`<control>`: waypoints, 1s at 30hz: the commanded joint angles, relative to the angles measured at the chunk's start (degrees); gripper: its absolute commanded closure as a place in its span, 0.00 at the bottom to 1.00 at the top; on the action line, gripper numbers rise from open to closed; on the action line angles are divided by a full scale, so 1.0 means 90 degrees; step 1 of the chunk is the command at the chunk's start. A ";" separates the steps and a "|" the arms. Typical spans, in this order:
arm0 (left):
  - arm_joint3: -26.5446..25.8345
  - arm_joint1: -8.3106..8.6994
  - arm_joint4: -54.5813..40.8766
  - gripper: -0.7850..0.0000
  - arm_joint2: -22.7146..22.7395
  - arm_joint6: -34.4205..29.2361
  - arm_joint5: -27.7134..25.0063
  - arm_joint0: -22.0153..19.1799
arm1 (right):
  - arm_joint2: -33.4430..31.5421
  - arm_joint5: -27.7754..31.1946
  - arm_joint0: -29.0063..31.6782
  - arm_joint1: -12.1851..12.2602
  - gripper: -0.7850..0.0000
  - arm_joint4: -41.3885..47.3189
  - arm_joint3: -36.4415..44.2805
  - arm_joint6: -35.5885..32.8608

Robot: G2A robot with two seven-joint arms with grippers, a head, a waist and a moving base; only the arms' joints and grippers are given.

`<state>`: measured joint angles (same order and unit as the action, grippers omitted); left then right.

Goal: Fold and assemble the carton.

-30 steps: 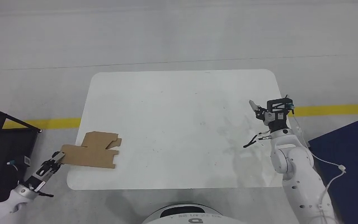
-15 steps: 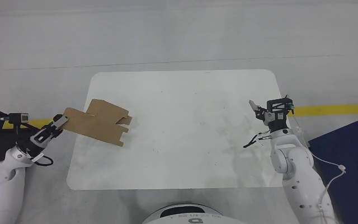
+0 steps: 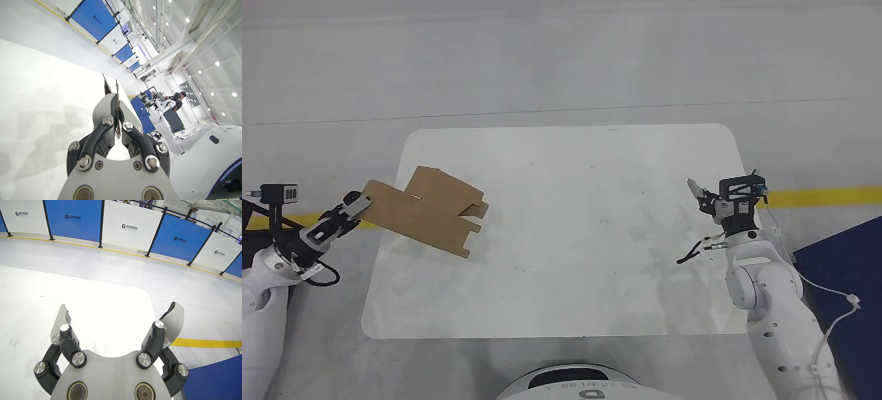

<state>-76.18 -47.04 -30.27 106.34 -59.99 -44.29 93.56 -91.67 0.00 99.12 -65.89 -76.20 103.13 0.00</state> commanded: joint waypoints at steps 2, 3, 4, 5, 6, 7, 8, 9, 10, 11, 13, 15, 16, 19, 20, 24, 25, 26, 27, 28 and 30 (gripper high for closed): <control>0.0000 0.0000 0.0000 1.00 0.0000 0.0000 0.0000 0.0000 | 0.0000 0.0000 0.0000 0.0000 0.00 0.0000 0.0000 0.0000; 0.0000 0.0000 0.0000 1.00 0.0000 0.0000 0.0000 0.0000 | 0.0000 0.0000 0.0000 0.0000 0.00 0.0000 0.0000 0.0000; 0.0000 0.0000 0.0000 1.00 0.0000 0.0000 0.0000 0.0000 | 0.0000 0.0000 0.0000 0.0000 0.00 0.0000 0.0000 0.0000; 0.0000 0.0000 0.0000 1.00 0.0000 0.0000 0.0000 0.0000 | 0.0000 0.0000 0.0000 0.0000 0.00 0.0000 0.0000 0.0000; 0.0000 0.0000 0.0000 1.00 0.0000 0.0000 0.0000 0.0000 | 0.0000 0.0000 0.0000 0.0000 0.00 0.0000 0.0000 0.0000; -0.0038 -0.0002 0.0025 1.00 -0.0004 0.0035 0.0001 -0.0010 | 0.0000 0.0000 0.0000 0.0000 0.00 0.0000 0.0000 0.0000; -0.0235 -0.0016 0.0165 1.00 -0.0081 0.0149 -0.0010 -0.0043 | 0.0000 0.0000 0.0000 0.0000 0.00 0.0000 0.0000 0.0000; -0.0473 -0.0038 0.0211 1.00 -0.0228 0.0226 0.0003 -0.0074 | 0.0000 0.0000 0.0000 0.0000 0.00 0.0000 0.0000 0.0000; -0.0703 -0.0062 0.0148 1.00 -0.0384 0.0274 0.0007 -0.0119 | 0.0000 0.0000 0.0000 0.0000 0.00 0.0000 0.0000 0.0000; -0.0887 -0.0081 0.0073 1.00 -0.0530 0.0298 0.0020 -0.0178 | 0.0000 0.0000 0.0000 0.0000 0.00 0.0000 0.0000 0.0000; -0.1179 -0.0111 -0.0037 1.00 -0.0805 0.0269 0.0030 -0.0357 | 0.0000 0.0000 0.0000 0.0000 0.00 0.0000 0.0000 0.0000; -0.1344 -0.0135 -0.0071 1.00 -0.1028 0.0254 -0.0003 -0.0602 | 0.0000 0.0000 0.0000 0.0000 0.00 0.0000 0.0000 0.0000; -0.1403 -0.0147 -0.0060 1.00 -0.1097 0.0319 -0.0011 -0.0739 | 0.0000 0.0000 0.0000 0.0000 0.00 0.0000 0.0000 0.0000; -0.1675 -0.0172 -0.0410 1.00 -0.1282 0.0336 0.0151 -0.1003 | 0.0000 0.0000 0.0000 0.0000 0.00 0.0000 0.0000 0.0000; -0.1722 -0.0168 -0.0520 1.00 -0.1267 0.0244 0.0168 -0.1040 | 0.0000 0.0000 0.0000 0.0000 0.00 0.0000 0.0000 0.0000; -0.1722 -0.0168 -0.0520 1.00 -0.1267 0.0244 0.0168 -0.1040 | 0.0000 0.0000 0.0000 0.0000 0.00 0.0000 0.0000 0.0000; -0.1722 -0.0168 -0.0520 1.00 -0.1267 0.0244 0.0168 -0.1040 | 0.0000 0.0000 0.0000 0.0000 0.00 0.0000 0.0000 0.0000; -0.1722 -0.0168 -0.0520 1.00 -0.1267 0.0244 0.0168 -0.1040 | 0.0000 0.0000 0.0000 0.0000 0.00 0.0000 0.0000 0.0000; -0.1722 -0.0168 -0.0520 1.00 -0.1267 0.0244 0.0168 -0.1040 | 0.0000 0.0000 0.0000 0.0000 0.00 0.0000 0.0000 0.0000; -0.1722 -0.0168 -0.0520 1.00 -0.1267 0.0244 0.0168 -0.1040 | 0.0000 0.0000 0.0000 0.0000 0.00 0.0000 0.0000 0.0000; -0.1722 -0.0168 -0.0520 1.00 -0.1267 0.0244 0.0168 -0.1040 | 0.0000 0.0000 0.0000 0.0000 0.00 0.0000 0.0000 0.0000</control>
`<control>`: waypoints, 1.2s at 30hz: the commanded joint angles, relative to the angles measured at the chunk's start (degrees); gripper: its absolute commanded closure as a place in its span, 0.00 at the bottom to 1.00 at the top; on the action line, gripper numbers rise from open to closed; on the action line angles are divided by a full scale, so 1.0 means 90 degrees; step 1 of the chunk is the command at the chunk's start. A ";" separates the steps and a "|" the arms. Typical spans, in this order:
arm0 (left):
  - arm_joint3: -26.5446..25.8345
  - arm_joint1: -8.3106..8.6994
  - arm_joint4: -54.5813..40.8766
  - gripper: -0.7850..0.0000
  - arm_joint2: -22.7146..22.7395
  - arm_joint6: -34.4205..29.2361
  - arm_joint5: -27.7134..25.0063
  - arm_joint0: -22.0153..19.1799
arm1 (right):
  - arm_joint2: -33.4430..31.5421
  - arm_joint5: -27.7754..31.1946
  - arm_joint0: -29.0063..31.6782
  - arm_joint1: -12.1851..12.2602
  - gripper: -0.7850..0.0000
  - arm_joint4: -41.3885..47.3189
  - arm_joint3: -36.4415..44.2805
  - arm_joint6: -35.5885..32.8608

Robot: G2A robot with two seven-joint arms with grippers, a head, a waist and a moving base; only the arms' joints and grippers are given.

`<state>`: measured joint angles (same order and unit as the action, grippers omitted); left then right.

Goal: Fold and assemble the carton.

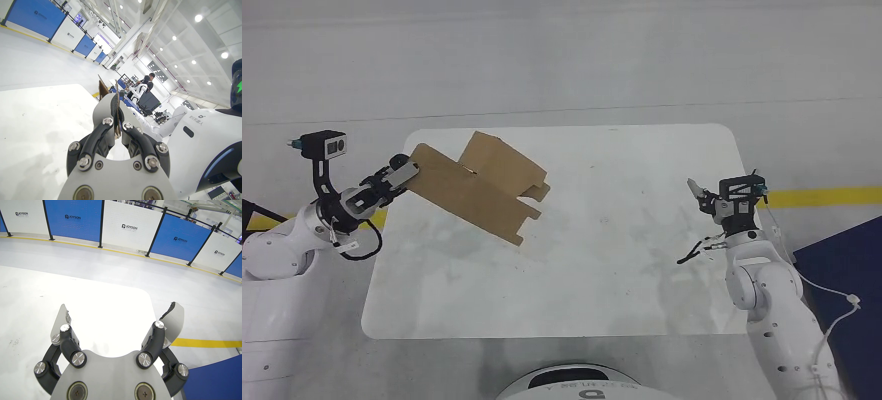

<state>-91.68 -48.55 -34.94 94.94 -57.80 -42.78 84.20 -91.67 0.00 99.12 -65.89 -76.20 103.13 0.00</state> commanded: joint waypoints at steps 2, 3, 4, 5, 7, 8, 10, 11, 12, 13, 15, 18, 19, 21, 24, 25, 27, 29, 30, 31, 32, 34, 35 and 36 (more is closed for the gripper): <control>0.0000 0.0000 -0.0001 1.00 0.0000 0.0000 0.0000 0.0000 | 0.0000 0.0000 0.0000 0.0000 0.00 0.0000 0.0000 0.0000; 0.0000 0.0000 -0.0001 1.00 0.0000 0.0000 0.0000 0.0000 | 0.0000 0.0000 0.0000 0.0000 0.00 0.0000 0.0000 0.0000; 0.0000 0.0000 -0.0001 1.00 0.0000 0.0000 0.0000 0.0000 | 0.0000 0.0000 0.0000 0.0000 0.00 0.0000 0.0000 0.0000; 0.0000 0.0000 -0.0001 1.00 0.0000 0.0000 0.0000 0.0000 | 0.0000 0.0000 0.0000 0.0000 0.00 0.0000 0.0000 0.0000; -0.0013 -0.0001 0.0039 1.00 -0.0005 0.0011 0.0012 0.0004 | 0.0000 0.0000 0.0000 0.0000 0.00 0.0000 0.0000 0.0000; -0.0109 -0.0005 0.0243 1.00 -0.0029 0.0050 0.0001 -0.0003 | 0.0000 0.0000 0.0000 0.0000 0.00 0.0000 0.0000 0.0000; -0.0305 -0.0060 0.0317 1.00 -0.0243 0.0450 -0.0031 -0.0056 | 0.0045 0.0065 -0.0028 -0.0008 0.00 0.0100 0.0028 0.0013; -0.0372 -0.0098 0.0374 1.00 -0.0428 0.0664 -0.0050 -0.0123 | 0.0148 0.0195 -0.0111 -0.0020 0.00 0.0229 0.0059 0.0003; -0.0421 -0.0129 0.0606 1.00 -0.0637 0.0748 -0.0059 -0.0244 | 0.0279 0.0319 -0.0220 -0.0036 0.00 0.0357 0.0078 0.0004; -0.0457 -0.0160 0.0898 1.00 -0.0850 0.0817 -0.0061 -0.0414 | 0.0415 0.0437 -0.0347 -0.0053 0.00 0.0500 0.0094 0.0002; -0.0514 -0.0238 0.1333 1.00 -0.1320 0.1016 0.0012 -0.0816 | 0.0695 0.0715 -0.0541 -0.0082 0.00 0.0621 0.0160 0.0139; -0.0376 -0.0343 0.2021 1.00 -0.1897 0.1161 0.0114 -0.1463 | 0.0935 0.1205 -0.0681 -0.0110 0.00 0.0952 0.0220 0.0496; -0.0249 -0.0384 0.2284 1.00 -0.2074 0.1239 0.0089 -0.1706 | 0.0980 0.1359 -0.0720 -0.0122 0.00 0.1187 0.0208 0.0573; 0.0057 -0.0479 0.2556 1.00 -0.2419 0.1496 0.0026 -0.2114 | 0.0991 0.1609 -0.0805 -0.0137 0.00 0.1659 0.0124 0.0625; 0.0480 -0.0605 0.2718 1.00 -0.2842 0.1755 -0.0097 -0.2562 | 0.0940 0.1838 -0.0954 -0.0161 0.00 0.2516 -0.0078 0.0516; 0.0593 -0.0637 0.2729 1.00 -0.2951 0.1782 -0.0151 -0.2667 | 0.0930 0.1981 -0.0999 -0.0165 0.00 0.2824 -0.0136 0.0418; 0.0742 -0.0685 0.2658 1.00 -0.3191 0.1594 -0.0356 -0.2817 | 0.0917 0.2569 -0.1058 -0.0157 0.00 0.3537 -0.0279 0.0129; 0.0865 -0.0694 0.2613 1.00 -0.3411 0.0993 -0.0674 -0.2981 | 0.0854 0.3516 -0.1136 -0.0114 0.00 0.4210 -0.0480 -0.0363; 0.0953 -0.0695 0.2497 1.00 -0.3456 0.0832 -0.0807 -0.3052 | 0.0813 0.4057 -0.1168 -0.0083 0.00 0.4444 -0.0610 -0.0604; 0.0999 -0.0702 0.2291 1.00 -0.3509 0.0732 -0.0915 -0.3091 | 0.0768 0.4535 -0.1207 -0.0053 0.00 0.4650 -0.0744 -0.0797; 0.1030 -0.0700 0.2166 1.00 -0.3547 0.0581 -0.0992 -0.3143 | 0.0751 0.4959 -0.1249 -0.0024 0.00 0.4819 -0.0870 -0.1020; 0.0963 -0.0673 0.2221 1.00 -0.3605 0.0555 -0.0967 -0.3255 | 0.0724 0.5717 -0.1363 0.0035 0.00 0.5055 -0.1068 -0.1417; 0.0930 -0.0652 0.2290 1.00 -0.3611 0.0578 -0.0990 -0.3300 | 0.0720 0.5979 -0.1423 0.0061 0.00 0.5149 -0.1169 -0.1585; 0.0891 -0.0630 0.2358 1.00 -0.3598 0.0636 -0.1047 -0.3343 | 0.0722 0.6159 -0.1492 0.0084 0.00 0.5242 -0.1252 -0.1742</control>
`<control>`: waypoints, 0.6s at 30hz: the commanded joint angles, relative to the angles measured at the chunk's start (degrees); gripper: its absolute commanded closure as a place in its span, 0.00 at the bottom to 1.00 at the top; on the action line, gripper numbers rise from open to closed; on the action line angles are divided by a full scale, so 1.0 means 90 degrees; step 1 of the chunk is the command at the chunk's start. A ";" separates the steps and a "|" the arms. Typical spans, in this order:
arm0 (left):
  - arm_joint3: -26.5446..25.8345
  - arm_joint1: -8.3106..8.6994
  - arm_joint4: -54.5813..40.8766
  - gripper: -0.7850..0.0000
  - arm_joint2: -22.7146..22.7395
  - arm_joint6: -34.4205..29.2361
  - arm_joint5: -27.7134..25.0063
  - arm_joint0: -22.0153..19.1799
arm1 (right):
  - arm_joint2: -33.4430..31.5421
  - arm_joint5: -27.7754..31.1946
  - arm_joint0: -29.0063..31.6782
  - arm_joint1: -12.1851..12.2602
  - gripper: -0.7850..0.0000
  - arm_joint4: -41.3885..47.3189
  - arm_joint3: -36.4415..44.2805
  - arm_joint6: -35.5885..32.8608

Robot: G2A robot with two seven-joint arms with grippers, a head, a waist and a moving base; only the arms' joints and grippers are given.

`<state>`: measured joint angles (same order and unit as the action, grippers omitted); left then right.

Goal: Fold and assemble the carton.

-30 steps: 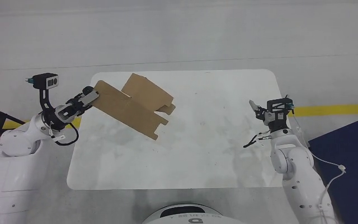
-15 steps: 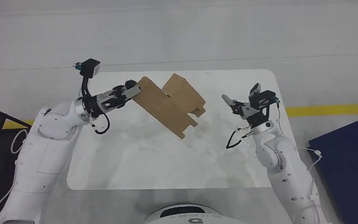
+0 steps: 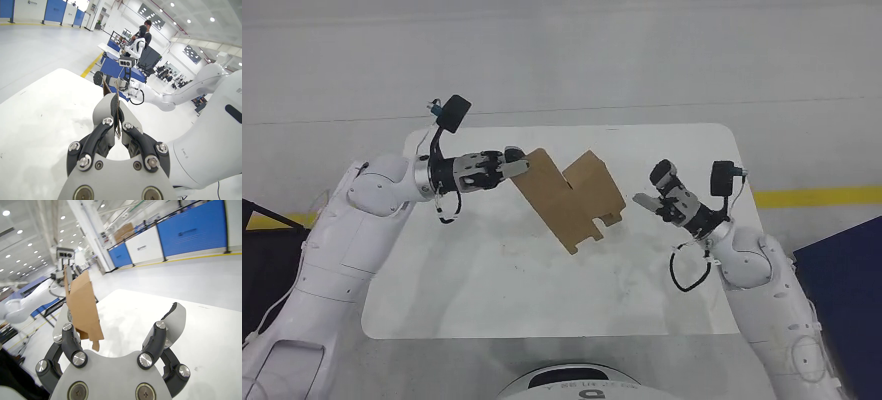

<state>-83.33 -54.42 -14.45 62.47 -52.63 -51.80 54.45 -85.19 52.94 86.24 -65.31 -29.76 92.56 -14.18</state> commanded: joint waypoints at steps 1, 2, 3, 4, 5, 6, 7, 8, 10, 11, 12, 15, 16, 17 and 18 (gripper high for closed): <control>-0.0092 0.0039 0.0094 1.00 0.0014 0.0131 -0.0115 -0.0069 | 0.0018 0.0393 -0.0129 0.0038 0.00 0.0198 -0.0148 -0.0294; -0.0162 0.0055 0.0117 1.00 0.0011 0.0193 -0.0177 -0.0106 | 0.0050 0.0413 -0.0225 0.0052 0.00 0.0338 -0.0202 -0.0417; -0.0218 0.0072 0.0177 1.00 0.0003 0.0231 -0.0215 -0.0145 | 0.0117 0.0405 -0.0327 0.0063 0.00 0.0505 -0.0230 -0.0555; -0.0285 0.0090 0.0281 1.00 -0.0024 0.0241 -0.0225 -0.0192 | 0.0210 0.0461 -0.0415 0.0073 0.00 0.0732 -0.0235 -0.0694; -0.0342 0.0108 0.0418 1.00 -0.0059 0.0238 -0.0223 -0.0242 | 0.0290 0.0529 -0.0500 0.0088 0.00 0.0953 -0.0239 -0.0848; -0.0394 0.0123 0.0525 1.00 -0.0107 0.0239 -0.0223 -0.0284 | 0.0351 0.0563 -0.0584 0.0105 0.00 0.1133 -0.0231 -0.1005; -0.0427 0.0136 0.0592 1.00 -0.0151 0.0251 -0.0235 -0.0322 | 0.0421 0.0563 -0.0657 0.0122 0.00 0.1290 -0.0200 -0.1157; -0.0447 0.0147 0.0624 1.00 -0.0190 0.0274 -0.0258 -0.0355 | 0.0474 0.0563 -0.0723 0.0139 0.02 0.1398 -0.0180 -0.1298; -0.0448 0.0161 0.0602 1.00 -0.0254 0.0313 -0.0297 -0.0402 | 0.0562 0.0563 -0.0832 0.0165 0.12 0.1488 -0.0173 -0.1502; -0.0441 0.0169 0.0607 1.00 -0.0273 0.0321 -0.0305 -0.0426 | 0.0618 0.0563 -0.0870 0.0176 0.21 0.1564 -0.0180 -0.1578; -0.0441 0.0180 0.0637 1.00 -0.0289 0.0318 -0.0302 -0.0443 | 0.0688 0.0563 -0.0898 0.0188 0.35 0.1690 -0.0201 -0.1667; -0.0478 0.0220 0.0618 1.00 -0.0289 0.0339 -0.0323 -0.0437 | 0.0810 0.0563 -0.1003 0.0242 0.54 0.2060 -0.0261 -0.1991; -0.0505 0.0237 0.0620 1.00 -0.0284 0.0338 -0.0322 -0.0427 | 0.0834 0.0563 -0.1027 0.0263 0.54 0.2147 -0.0290 -0.2104; -0.0542 0.0255 0.0620 1.00 -0.0289 0.0332 -0.0316 -0.0413 | 0.0854 0.0563 -0.1052 0.0283 0.54 0.2190 -0.0312 -0.2213; -0.0589 0.0273 0.0610 1.00 -0.0306 0.0328 -0.0312 -0.0400 | 0.0874 0.0563 -0.1071 0.0299 0.56 0.2223 -0.0332 -0.2294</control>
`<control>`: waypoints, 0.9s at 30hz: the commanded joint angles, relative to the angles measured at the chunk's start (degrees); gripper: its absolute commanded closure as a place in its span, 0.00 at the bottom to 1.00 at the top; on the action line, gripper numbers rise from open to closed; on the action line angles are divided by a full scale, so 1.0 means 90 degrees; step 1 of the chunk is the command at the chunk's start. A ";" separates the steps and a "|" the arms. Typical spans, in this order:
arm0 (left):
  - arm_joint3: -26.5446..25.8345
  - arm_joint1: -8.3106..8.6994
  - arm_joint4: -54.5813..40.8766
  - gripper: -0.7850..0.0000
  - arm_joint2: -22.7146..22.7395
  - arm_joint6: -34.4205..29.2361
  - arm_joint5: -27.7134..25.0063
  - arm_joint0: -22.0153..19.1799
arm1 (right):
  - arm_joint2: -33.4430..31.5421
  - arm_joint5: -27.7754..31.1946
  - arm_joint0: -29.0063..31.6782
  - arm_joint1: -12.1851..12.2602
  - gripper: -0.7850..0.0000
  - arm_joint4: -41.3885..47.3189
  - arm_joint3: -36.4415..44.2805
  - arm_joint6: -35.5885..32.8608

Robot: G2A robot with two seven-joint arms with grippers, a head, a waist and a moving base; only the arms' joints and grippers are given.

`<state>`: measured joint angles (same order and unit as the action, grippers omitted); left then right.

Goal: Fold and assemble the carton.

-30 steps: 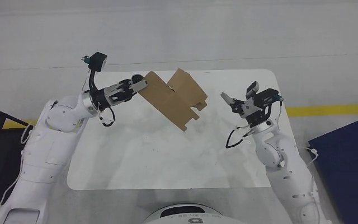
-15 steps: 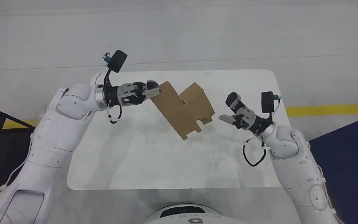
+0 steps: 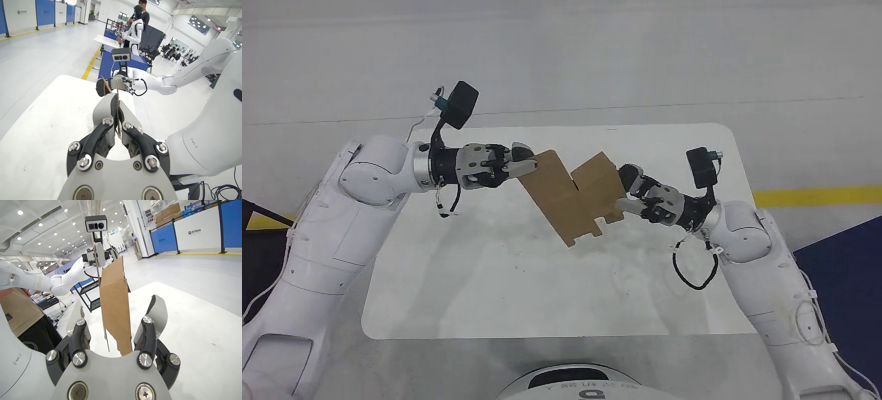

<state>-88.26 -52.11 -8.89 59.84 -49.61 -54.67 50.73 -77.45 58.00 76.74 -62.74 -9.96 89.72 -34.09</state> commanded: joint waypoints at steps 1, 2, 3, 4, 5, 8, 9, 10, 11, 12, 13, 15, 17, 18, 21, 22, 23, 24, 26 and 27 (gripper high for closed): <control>-0.0071 0.0035 -0.0035 1.00 -0.0036 -0.0010 0.0009 0.0024 | 0.0061 0.0000 -0.0025 0.0029 0.58 0.0103 -0.0022 -0.0157; -0.0078 0.0054 -0.0055 1.00 -0.0047 -0.0010 0.0010 0.0027 | 0.0100 0.0000 -0.0040 0.0046 0.61 0.0200 -0.0024 -0.0238; -0.0067 0.0074 -0.0038 1.00 -0.0054 -0.0019 0.0019 0.0024 | 0.0131 0.0000 -0.0052 0.0065 0.62 0.0295 -0.0023 -0.0324; -0.0061 0.0092 -0.0035 1.00 -0.0064 -0.0022 0.0021 0.0019 | 0.0153 0.0000 -0.0065 0.0085 0.61 0.0382 -0.0011 -0.0413; -0.0060 0.0107 -0.0043 1.00 -0.0076 -0.0014 0.0014 0.0014 | 0.0176 0.0000 -0.0065 0.0105 0.61 0.0474 -0.0004 -0.0495; -0.0082 0.0143 -0.0090 1.00 -0.0142 -0.0009 0.0009 -0.0011 | 0.0279 0.0000 -0.0048 0.0166 0.65 0.0802 0.0062 -0.0787; -0.0090 0.0153 -0.0101 1.00 -0.0166 -0.0008 0.0008 -0.0023 | 0.0315 0.0000 -0.0043 0.0186 0.67 0.0947 0.0074 -0.0885; -0.0087 0.0163 -0.0111 1.00 -0.0185 -0.0005 0.0005 -0.0035 | 0.0342 0.0000 -0.0046 0.0207 0.73 0.1086 0.0080 -0.0988; -0.0081 0.0173 -0.0108 1.00 -0.0207 -0.0008 0.0008 -0.0042 | 0.0360 0.0000 -0.0052 0.0228 0.80 0.1216 0.0075 -0.1088; -0.0067 0.0185 -0.0080 1.00 -0.0217 -0.0008 0.0008 -0.0052 | 0.0373 0.0000 -0.0061 0.0248 0.82 0.1329 0.0067 -0.1183; -0.0046 0.0198 -0.0033 1.00 -0.0220 -0.0003 0.0002 -0.0057 | 0.0387 0.0000 -0.0070 0.0267 0.84 0.1438 0.0054 -0.1275; -0.0025 0.0222 0.0019 1.00 -0.0228 0.0032 -0.0032 -0.0041 | 0.0425 0.0000 -0.0086 0.0303 0.87 0.1558 0.0045 -0.1355; -0.0020 0.0246 0.0045 1.00 -0.0228 0.0061 -0.0061 -0.0025 | 0.0502 0.0000 -0.0093 0.0345 1.00 0.1614 0.0061 -0.1355; -0.0022 0.0256 0.0049 1.00 -0.0231 0.0070 -0.0070 -0.0018 | 0.0538 0.0000 -0.0096 0.0367 1.00 0.1651 0.0077 -0.1355; 0.0009 0.0280 0.0096 0.00 -0.0180 0.0098 -0.0098 -0.0007 | 0.0593 0.0000 -0.0111 0.0431 1.00 0.1756 0.0061 -0.1355; 0.0036 0.0285 0.0110 0.00 -0.0145 0.0135 -0.0108 0.0001 | 0.0573 0.0000 -0.0122 0.0446 1.00 0.1770 0.0018 -0.1355; 0.0059 0.0290 0.0118 0.00 -0.0104 0.0188 -0.0119 0.0015 | 0.0542 0.0000 -0.0137 0.0454 1.00 0.1787 -0.0037 -0.1325; 0.0091 0.0298 0.0134 0.00 -0.0055 0.0238 -0.0117 0.0036 | 0.0500 0.0000 -0.0153 0.0455 1.00 0.1788 -0.0112 -0.1236; 0.0198 0.0327 0.0137 0.00 0.0117 0.0395 -0.0112 0.0107 | 0.0374 0.0000 -0.0210 0.0451 1.00 0.1682 -0.0294 -0.0956; 0.0270 0.0350 0.0163 0.00 0.0238 0.0479 -0.0114 0.0166 | 0.0300 -0.0075 -0.0245 0.0445 1.00 0.1620 -0.0414 -0.0753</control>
<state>-86.46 -49.15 -7.61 60.93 -46.08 -55.71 51.73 -74.14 57.84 74.81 -58.69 5.15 86.96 -42.60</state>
